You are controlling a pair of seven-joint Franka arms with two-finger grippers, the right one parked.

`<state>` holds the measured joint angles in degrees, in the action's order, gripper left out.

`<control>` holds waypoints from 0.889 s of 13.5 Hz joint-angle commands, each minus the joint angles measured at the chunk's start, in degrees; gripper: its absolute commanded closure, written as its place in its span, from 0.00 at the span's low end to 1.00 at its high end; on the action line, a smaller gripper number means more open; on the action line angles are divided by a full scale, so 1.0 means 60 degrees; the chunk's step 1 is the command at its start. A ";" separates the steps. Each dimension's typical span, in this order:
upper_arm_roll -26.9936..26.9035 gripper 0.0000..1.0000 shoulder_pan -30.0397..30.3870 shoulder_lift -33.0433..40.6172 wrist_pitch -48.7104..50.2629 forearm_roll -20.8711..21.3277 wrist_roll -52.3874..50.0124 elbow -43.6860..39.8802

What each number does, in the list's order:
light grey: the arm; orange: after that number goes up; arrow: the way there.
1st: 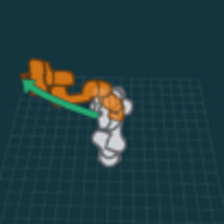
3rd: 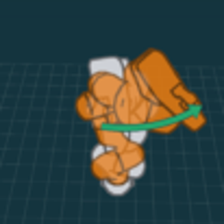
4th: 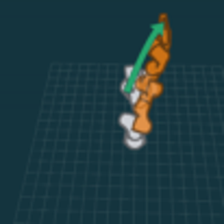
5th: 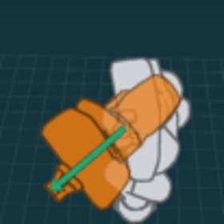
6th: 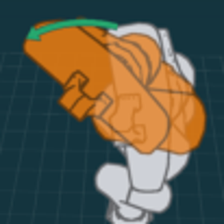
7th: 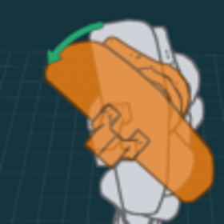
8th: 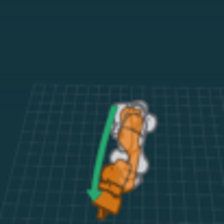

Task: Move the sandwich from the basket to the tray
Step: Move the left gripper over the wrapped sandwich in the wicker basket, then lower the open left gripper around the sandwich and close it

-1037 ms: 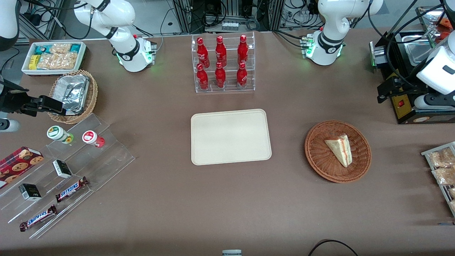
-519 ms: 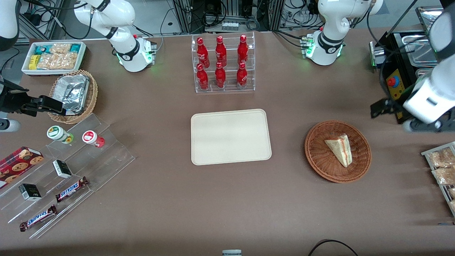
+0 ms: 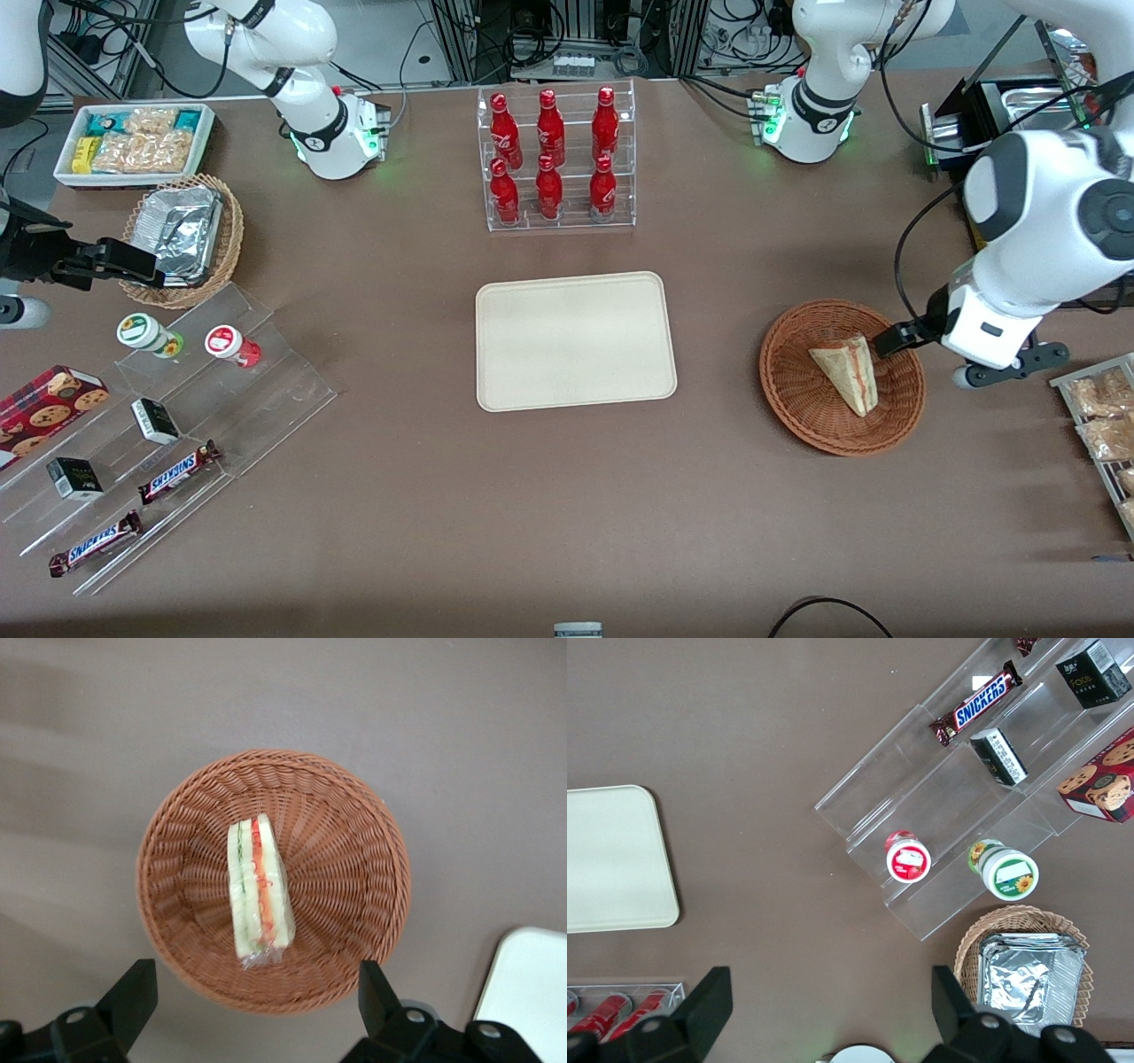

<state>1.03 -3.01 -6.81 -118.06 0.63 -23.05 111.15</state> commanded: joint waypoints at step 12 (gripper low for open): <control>0.0048 0.00 0.0047 -0.0578 -0.3933 0.0086 -0.0847 0.2817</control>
<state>1.06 -3.00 -8.86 -137.84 0.62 -26.96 126.86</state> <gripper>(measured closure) 0.000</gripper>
